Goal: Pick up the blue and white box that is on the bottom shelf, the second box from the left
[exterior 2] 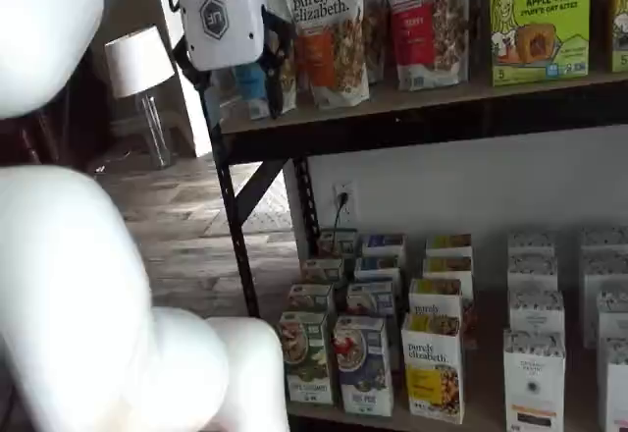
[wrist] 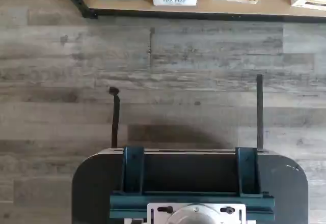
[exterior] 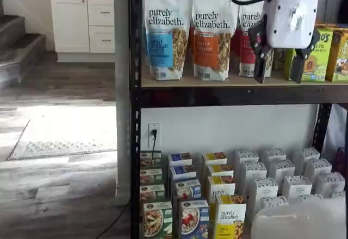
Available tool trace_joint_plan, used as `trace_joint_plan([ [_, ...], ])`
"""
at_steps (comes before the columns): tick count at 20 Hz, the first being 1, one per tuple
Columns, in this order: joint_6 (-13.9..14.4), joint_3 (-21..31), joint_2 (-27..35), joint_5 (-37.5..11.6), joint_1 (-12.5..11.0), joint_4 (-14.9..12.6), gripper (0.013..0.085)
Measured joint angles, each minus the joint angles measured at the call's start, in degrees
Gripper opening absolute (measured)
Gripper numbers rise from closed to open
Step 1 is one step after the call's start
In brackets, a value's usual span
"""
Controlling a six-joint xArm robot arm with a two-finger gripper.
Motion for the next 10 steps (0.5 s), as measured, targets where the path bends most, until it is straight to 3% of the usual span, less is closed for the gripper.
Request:
trace_joint_plan([
  [4,-0.48,-0.56,0.64,1.11,-0.96,1.04,0.0850],
  [10,-0.05,-0.07,0.67,0.46,-0.32,0.70,0.0850],
])
